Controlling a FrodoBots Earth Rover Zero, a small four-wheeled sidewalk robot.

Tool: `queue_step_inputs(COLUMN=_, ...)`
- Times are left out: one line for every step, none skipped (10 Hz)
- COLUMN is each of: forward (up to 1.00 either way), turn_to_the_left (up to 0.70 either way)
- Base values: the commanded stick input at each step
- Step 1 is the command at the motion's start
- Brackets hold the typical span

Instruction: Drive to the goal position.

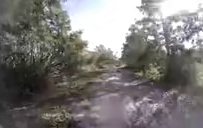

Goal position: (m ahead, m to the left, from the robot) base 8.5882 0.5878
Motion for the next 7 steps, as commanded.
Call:
queue_step_inputs(forward=0.85, turn_to_the_left=0.00)
queue_step_inputs(forward=0.85, turn_to_the_left=-0.08)
queue_step_inputs(forward=0.85, turn_to_the_left=-0.34)
queue_step_inputs(forward=0.85, turn_to_the_left=-0.34)
queue_step_inputs(forward=0.85, turn_to_the_left=-0.06)
queue_step_inputs(forward=0.85, turn_to_the_left=-0.01)
queue_step_inputs(forward=0.85, turn_to_the_left=0.00)
